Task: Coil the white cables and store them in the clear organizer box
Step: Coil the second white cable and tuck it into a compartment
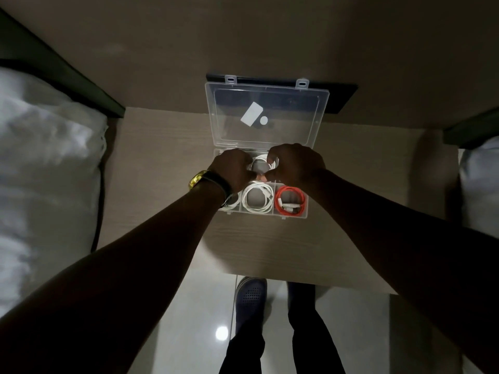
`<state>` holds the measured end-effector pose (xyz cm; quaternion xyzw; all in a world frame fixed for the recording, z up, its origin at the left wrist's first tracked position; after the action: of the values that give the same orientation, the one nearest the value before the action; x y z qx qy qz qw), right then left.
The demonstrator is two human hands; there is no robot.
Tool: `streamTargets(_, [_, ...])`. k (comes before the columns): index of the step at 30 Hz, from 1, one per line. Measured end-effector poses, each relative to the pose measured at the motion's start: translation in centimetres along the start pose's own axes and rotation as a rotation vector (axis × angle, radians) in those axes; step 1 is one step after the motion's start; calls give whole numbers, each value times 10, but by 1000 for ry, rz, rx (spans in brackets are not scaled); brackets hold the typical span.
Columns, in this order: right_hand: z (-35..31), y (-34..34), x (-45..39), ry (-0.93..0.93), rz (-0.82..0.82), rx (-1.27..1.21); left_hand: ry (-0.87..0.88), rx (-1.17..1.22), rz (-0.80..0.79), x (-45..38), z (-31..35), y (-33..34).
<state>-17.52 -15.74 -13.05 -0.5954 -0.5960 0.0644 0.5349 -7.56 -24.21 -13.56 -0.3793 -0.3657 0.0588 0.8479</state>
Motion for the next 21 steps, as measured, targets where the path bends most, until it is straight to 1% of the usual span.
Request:
streamTargets(4, [-1, 7, -8, -49, -192, 49, -34, 69, -235, -3, -4, 5])
streamTargets(6, [1, 9, -9, -62, -237, 75, -46, 85, -286, -1, -6, 7])
streamTargets(9, [0, 11, -9, -81, -229, 90, -65, 101, -237, 0, -8, 6])
streamTargets(13, [-3, 11, -8, -78, -186, 135, -109, 149, -219, -2, -15, 10])
streamTargets(17, [-8, 6, -2, -96, -17, 284, -115, 161, -155, -4, -16, 8])
streamTargets(19, [-13, 6, -1, -101, 47, 328, -98, 119, -123, -4, -13, 4])
streamTargets(21, [-20, 6, -1, -93, 77, 346, -75, 31, -70, -1, -9, 2])
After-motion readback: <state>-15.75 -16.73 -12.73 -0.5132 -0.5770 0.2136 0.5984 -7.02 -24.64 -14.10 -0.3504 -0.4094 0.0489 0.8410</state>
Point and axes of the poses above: each hand's wrist, its own x-axis away from the middle knuckle, its own y-axis out of the palm, z = x × y, the point moved 9 cm from there along -x, towards the middle knuckle, and after that the axes turned 11 degrees about -z, right-handed, at the moved point
